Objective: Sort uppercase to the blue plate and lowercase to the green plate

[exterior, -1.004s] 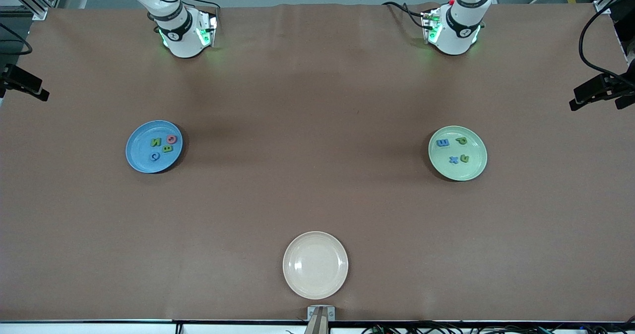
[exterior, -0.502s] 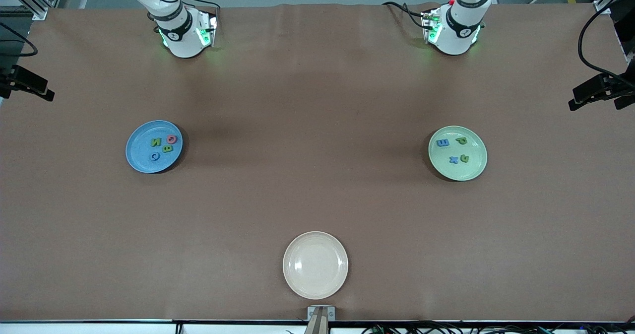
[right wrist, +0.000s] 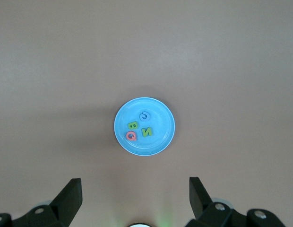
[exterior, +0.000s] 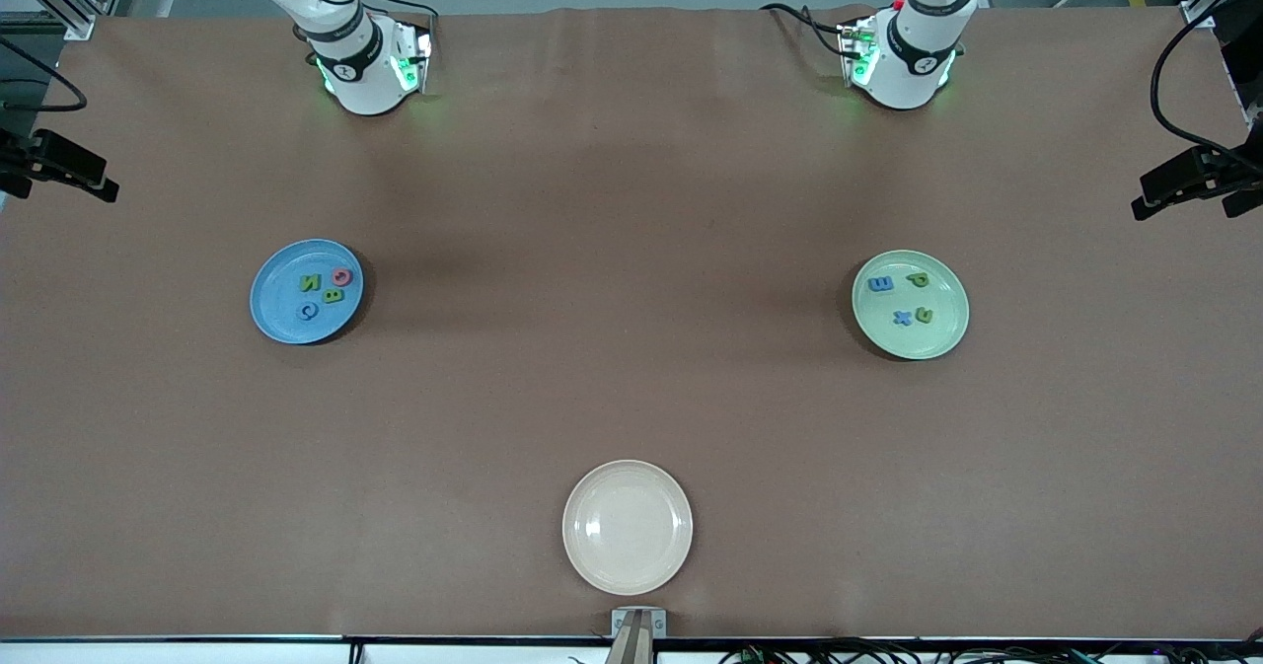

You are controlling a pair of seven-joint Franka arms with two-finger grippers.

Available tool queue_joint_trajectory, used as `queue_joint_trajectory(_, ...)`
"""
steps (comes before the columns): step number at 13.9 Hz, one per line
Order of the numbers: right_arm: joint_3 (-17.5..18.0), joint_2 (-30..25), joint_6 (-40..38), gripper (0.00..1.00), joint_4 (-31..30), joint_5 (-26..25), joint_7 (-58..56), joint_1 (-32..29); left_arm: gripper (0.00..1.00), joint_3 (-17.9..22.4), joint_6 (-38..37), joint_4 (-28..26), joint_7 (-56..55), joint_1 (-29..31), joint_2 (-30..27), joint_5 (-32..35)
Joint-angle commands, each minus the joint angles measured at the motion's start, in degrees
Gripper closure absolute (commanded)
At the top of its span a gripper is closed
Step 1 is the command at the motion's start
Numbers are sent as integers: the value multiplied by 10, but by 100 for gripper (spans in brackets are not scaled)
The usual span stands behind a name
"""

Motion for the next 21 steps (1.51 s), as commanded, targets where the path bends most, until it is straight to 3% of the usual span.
queue_joint_trajectory(1,-1,-1,-3,0,10,2,4,16,0,0,-7,4,12,1,-4,-5)
queue_joint_trajectory(8,-4,1,8,0,10,2,2,-13,0,-3,-6,4,11,-5,-2,3)
queue_joint_trajectory(21,-4,-1,8,0,7,2,2,-11,0,-12,-7,4,11,-4,-4,1)
